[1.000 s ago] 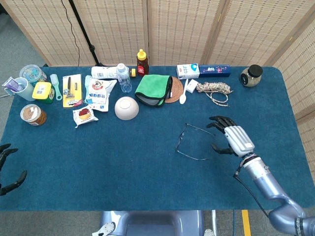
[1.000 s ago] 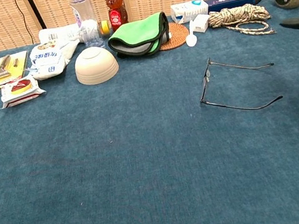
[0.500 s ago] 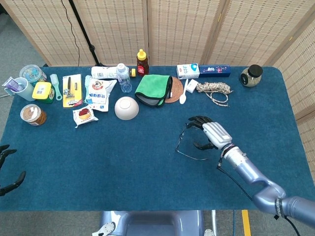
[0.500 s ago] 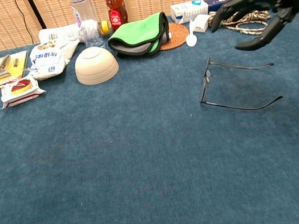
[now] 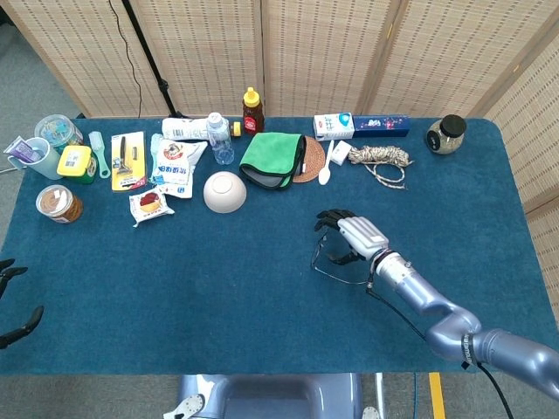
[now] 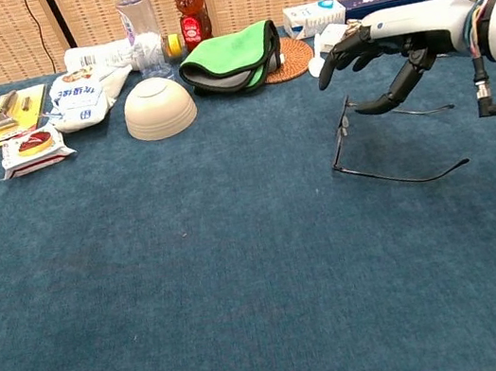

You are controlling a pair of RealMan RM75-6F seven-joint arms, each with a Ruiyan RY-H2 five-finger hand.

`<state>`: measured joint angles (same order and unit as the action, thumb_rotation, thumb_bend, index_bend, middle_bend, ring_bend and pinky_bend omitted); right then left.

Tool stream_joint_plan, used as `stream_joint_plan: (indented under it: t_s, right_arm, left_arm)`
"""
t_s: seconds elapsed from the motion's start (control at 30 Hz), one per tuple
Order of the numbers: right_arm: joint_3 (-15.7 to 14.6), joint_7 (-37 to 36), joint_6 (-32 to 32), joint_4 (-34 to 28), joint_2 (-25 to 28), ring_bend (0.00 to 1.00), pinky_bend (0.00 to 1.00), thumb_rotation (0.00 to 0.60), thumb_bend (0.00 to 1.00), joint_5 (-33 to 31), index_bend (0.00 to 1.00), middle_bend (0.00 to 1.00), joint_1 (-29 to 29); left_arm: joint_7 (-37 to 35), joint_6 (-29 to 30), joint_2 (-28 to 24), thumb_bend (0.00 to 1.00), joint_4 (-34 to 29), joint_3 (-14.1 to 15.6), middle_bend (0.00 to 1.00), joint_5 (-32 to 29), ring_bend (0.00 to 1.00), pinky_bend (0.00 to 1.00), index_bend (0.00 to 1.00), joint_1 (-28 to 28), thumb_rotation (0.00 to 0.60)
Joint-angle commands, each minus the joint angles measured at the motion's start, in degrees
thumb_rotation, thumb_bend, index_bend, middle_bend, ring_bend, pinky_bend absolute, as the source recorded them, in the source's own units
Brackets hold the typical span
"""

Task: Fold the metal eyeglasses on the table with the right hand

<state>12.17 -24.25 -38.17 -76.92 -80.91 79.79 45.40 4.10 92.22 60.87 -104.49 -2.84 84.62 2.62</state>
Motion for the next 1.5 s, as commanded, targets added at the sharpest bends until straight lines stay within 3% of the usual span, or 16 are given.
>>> stream_joint_plan:
  t_s: [0.03,0.53,0.83,1.5]
  right_arm:
    - [-0.05,-0.34,2.56,1.28,-0.98,0.10,0.09,0.600,0.39,-1.25,0.27,0.15,1.56]
    - [-0.20,0.31,9.97,6.27,-3.62,0.10,0.09,0.600,0.39,-5.11,0.28,0.16,6.53]
    - [-1.43,3.13,12.42,9.12,-3.95,0.15,0.10,0.600,0.39,-7.41,0.31,0.21,7.53]
    - [-5.14,11.15,13.71,4.91,3.26,0.19,0.11,0.600,0.39,-14.91,0.34,0.24,5.76]
  left_arm:
    - [-0.09,-0.05,0.06,0.25,0.14,-0.04,0.19,-0.17,0.15,0.00,0.26,0.00,0.534]
    - [-1.08,0.16,0.00,0.26,0.88,-0.13,0.19,-0.84,0.15,0.00,0.26,0.34,0.536]
    - [-1.99,0.53,-0.22,0.26,0.94,-0.19,0.19,-0.54,0.15,0.00,0.26,0.48,0.536]
    - [-1.49,0.08,0.78,0.26,0.16,-0.45,0.19,1.40,0.15,0.00,0.26,-0.75,0.538]
